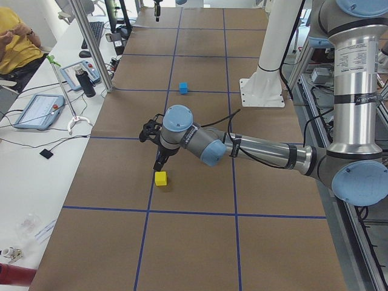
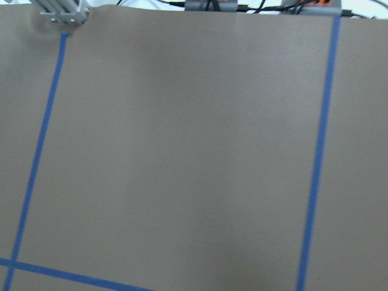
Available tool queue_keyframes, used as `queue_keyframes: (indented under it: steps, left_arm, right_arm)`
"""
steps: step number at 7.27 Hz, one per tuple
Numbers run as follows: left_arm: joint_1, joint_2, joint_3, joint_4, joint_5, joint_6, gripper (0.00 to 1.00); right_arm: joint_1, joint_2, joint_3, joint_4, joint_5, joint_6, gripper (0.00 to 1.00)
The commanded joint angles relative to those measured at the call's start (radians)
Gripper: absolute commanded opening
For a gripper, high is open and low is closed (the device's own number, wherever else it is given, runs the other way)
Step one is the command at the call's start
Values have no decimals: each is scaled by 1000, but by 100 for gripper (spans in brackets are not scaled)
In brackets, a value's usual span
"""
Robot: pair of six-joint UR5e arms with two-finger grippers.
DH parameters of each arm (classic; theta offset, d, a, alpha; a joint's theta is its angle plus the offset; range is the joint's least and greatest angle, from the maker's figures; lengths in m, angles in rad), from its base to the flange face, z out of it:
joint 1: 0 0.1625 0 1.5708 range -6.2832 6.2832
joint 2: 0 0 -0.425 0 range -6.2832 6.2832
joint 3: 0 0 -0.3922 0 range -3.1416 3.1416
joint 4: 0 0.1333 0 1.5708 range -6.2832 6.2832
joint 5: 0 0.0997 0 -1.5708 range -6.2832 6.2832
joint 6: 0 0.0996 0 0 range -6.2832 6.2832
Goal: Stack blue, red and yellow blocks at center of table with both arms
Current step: 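Open the right gripper and withdraw it away from the blue cube, then move the left gripper down onto the red cube and close it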
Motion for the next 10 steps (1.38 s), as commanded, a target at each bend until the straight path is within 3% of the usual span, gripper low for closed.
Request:
queue_keyframes:
  steps: [1, 3, 5, 7, 8, 10]
  left_arm:
    - [121, -67, 98, -41, 143, -130, 100]
    - [190, -110, 183, -156, 148, -260, 100]
    - [322, -102, 152, -260, 160, -298, 100]
    - [483, 4, 27, -315, 258, -305, 100]
    - [528, 72, -49, -315, 261, -305, 100]
    - [630, 112, -99, -315, 321, -311, 100]
  right_arm:
    - [146, -141, -8, -1, 29, -291, 99]
    - [255, -241, -8, -87, 32, -539, 99]
    - [298, -280, 5, -90, 32, -582, 99]
    - [297, -290, 5, -84, 24, -580, 99]
    - [297, -290, 3, -84, 21, -580, 99]
    - [297, -292, 0, -83, 20, -579, 99]
